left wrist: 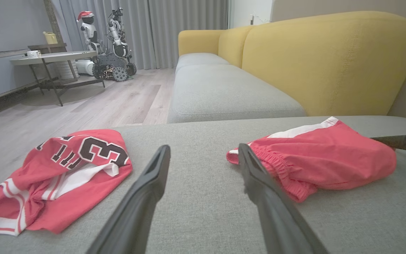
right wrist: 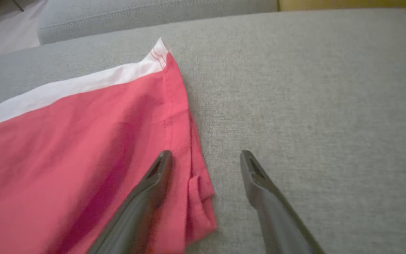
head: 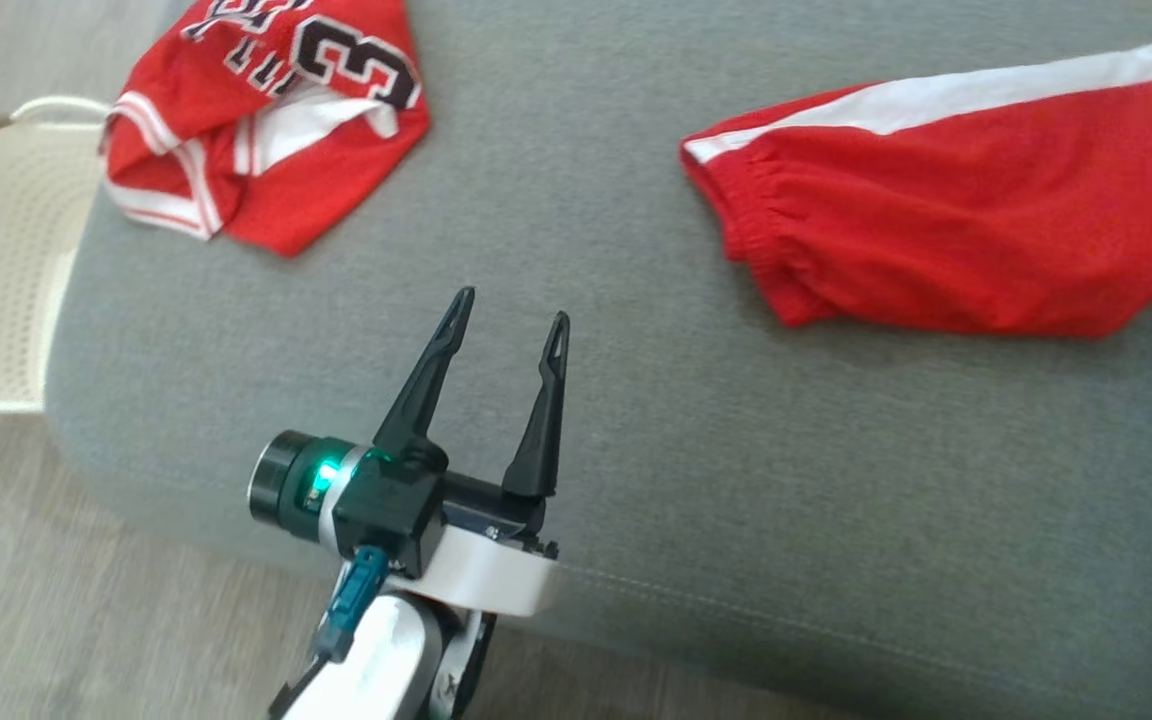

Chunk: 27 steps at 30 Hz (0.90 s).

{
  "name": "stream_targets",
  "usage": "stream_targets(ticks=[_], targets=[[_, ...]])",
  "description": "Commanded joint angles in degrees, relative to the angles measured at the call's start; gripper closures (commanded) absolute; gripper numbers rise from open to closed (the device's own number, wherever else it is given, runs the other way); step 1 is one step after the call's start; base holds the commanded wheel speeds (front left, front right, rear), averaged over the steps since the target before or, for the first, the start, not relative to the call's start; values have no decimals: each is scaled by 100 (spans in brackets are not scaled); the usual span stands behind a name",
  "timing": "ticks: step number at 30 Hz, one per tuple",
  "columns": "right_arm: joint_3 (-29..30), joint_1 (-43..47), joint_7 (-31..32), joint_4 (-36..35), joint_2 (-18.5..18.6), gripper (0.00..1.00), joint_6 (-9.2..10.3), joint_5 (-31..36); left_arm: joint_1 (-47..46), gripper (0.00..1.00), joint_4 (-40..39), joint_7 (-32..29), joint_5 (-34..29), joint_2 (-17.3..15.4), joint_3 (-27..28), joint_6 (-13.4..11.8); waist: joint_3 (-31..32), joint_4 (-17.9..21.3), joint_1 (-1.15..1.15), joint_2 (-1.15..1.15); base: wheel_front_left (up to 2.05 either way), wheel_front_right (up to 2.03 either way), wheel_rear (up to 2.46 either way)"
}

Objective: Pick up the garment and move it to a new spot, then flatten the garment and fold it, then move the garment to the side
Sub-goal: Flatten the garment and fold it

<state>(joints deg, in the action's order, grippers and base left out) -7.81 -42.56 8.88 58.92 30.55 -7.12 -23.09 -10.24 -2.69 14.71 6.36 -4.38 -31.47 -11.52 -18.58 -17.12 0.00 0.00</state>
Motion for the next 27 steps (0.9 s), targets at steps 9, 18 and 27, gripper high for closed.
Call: stream_targets(ticks=[9,18,27], targets=[[158,-382,588,497,-152,94,-36,286,-77,0,-208,29,-149,97,175,67,-119,-147,0,0,0,0,0],[347,-537,277,600,-273,100,-36,540,-7,0,-206,29,-220,113,309,124,17,400,0,0,0,0,0],[279,-637,130,263,-28,100,-36,1196,-18,0,-177,29,-302,95,386,275,83,1047,0,0,0,0,0]])
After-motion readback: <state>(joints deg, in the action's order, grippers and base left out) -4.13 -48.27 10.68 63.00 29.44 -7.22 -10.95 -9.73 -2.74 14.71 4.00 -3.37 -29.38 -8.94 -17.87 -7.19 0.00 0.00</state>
